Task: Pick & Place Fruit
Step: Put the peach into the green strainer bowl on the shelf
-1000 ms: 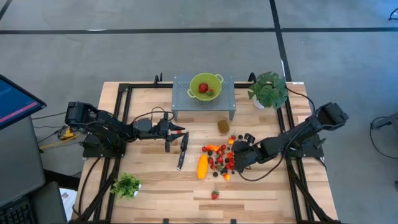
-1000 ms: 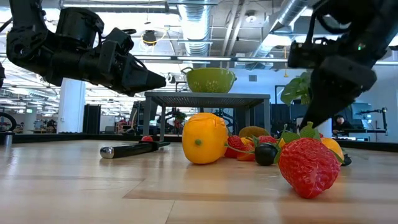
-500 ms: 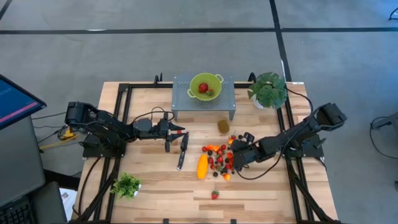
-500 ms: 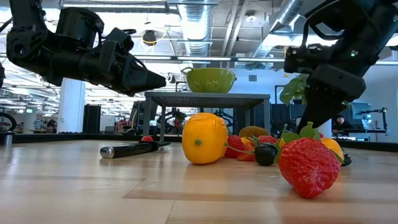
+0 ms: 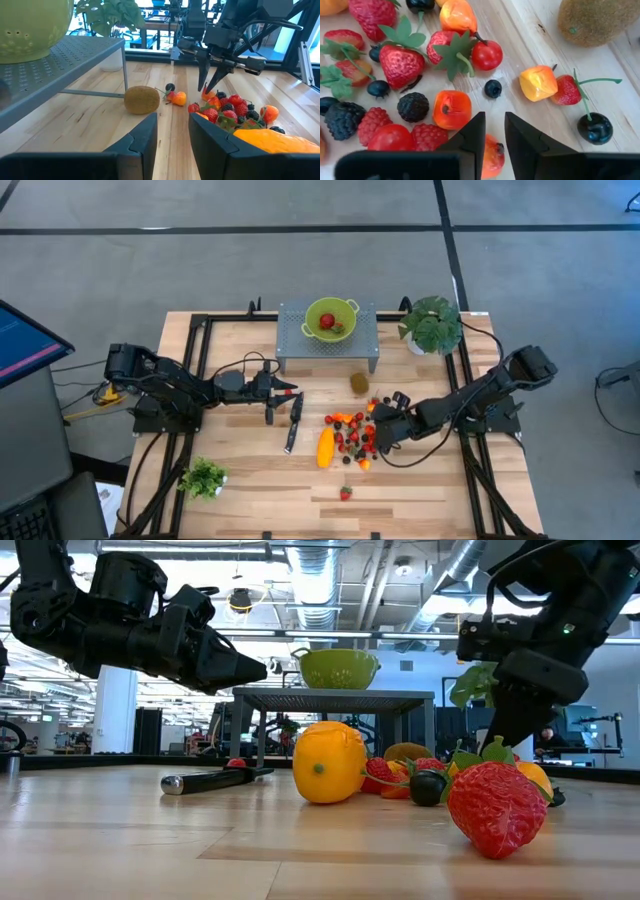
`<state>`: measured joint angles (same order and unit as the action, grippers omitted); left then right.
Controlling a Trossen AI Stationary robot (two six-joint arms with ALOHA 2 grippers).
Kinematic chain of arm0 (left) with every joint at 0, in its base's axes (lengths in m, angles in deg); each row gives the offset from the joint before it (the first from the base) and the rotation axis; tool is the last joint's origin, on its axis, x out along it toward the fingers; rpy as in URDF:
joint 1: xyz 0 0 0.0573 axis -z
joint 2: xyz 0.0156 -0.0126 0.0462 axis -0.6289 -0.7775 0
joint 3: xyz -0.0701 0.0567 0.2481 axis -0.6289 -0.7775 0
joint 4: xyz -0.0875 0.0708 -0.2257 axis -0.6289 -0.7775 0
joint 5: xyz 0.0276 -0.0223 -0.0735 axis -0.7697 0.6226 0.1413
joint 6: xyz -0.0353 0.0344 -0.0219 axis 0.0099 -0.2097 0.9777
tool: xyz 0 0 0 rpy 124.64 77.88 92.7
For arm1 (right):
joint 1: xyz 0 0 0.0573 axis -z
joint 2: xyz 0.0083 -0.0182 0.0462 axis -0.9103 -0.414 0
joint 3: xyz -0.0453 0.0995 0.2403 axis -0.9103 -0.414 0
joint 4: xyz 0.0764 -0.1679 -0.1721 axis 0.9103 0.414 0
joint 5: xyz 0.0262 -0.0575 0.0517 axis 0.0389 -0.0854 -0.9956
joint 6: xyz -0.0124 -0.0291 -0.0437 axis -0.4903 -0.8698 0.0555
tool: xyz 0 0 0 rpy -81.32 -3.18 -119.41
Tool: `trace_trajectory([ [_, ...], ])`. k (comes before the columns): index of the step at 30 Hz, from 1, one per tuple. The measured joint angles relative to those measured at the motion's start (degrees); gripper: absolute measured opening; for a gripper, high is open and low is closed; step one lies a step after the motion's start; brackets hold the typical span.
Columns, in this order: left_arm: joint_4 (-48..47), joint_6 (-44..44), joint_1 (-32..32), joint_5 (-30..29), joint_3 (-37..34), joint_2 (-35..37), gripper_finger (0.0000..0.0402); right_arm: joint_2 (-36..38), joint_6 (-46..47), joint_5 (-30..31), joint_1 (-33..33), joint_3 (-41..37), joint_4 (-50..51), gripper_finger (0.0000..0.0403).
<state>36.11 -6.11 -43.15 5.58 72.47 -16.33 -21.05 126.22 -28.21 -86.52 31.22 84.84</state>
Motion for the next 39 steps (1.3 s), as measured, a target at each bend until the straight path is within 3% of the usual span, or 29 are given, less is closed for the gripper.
trace_trajectory([
  [7, 0.0, 0.0, 0.0, 0.0, 0.0, 0.0, 0.0106, 0.0, 0.0, 0.0, 0.0, 0.0, 1.1, 0.0006],
  [18, 0.0, 0.0, 0.0, 0.0, 0.0, 0.0, 0.0106, 0.3, -0.5, -0.1, 0.0, 0.0, 0.9, 0.0001],
  [24, 0.0, 0.0, 0.0, 0.1, 0.0, 0.0, 0.0106, 4.5, -2.7, -0.1, 0.1, 0.0, -0.4, 0.0001],
  [35, 0.0, 0.0, 0.0, 0.2, 0.0, 0.0, 0.0106, 14.3, -21.2, -0.2, 6.0, 0.1, -18.6, 0.0000],
  [39, 0.0, 0.0, 0.0, 0.2, 0.0, 0.0, 0.0106, 15.5, -29.3, -3.3, 10.1, 0.1, -27.3, 0.0000],
])
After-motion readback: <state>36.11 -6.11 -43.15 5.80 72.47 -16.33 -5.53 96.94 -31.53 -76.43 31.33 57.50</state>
